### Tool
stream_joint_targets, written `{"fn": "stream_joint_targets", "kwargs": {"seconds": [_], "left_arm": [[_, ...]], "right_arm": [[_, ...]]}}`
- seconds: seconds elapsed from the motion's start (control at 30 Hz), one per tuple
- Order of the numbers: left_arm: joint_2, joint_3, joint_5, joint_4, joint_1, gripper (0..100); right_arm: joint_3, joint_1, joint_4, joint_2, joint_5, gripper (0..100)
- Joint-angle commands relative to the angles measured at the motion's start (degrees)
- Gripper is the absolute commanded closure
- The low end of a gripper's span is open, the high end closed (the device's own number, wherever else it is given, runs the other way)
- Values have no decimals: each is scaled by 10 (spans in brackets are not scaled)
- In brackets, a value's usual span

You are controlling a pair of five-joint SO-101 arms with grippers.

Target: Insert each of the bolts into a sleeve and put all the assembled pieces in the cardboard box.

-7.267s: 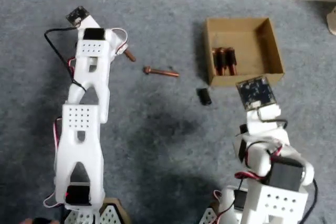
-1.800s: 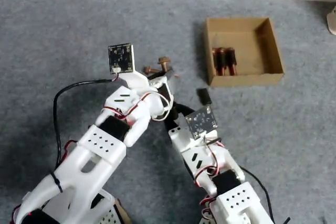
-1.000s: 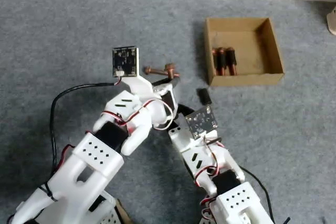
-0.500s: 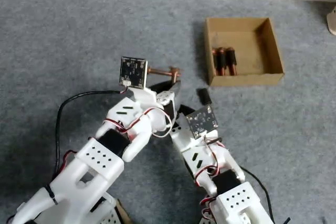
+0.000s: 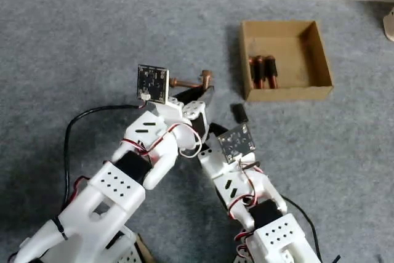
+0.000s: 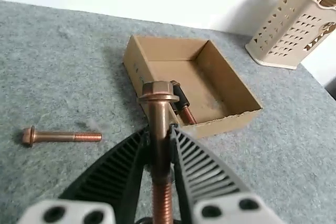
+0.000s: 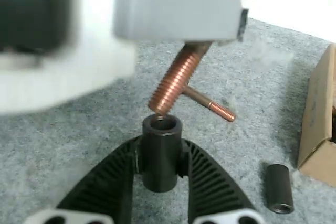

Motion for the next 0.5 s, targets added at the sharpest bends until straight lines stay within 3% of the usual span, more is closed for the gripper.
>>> {"fn": "stream_joint_targets", "kwargs": {"seconds": [0.0,0.27,0.47], "left_arm": [[-12,6,-6,-15,-4,994],[-12,89,-62,-166,-3,994],[-12,97,-52,-174,-4,994]], "right_arm": [[71,-4,-2,-1,-3,992],[71,-4,-2,-3,-3,992],[71,-4,-2,-3,-3,992]]}}
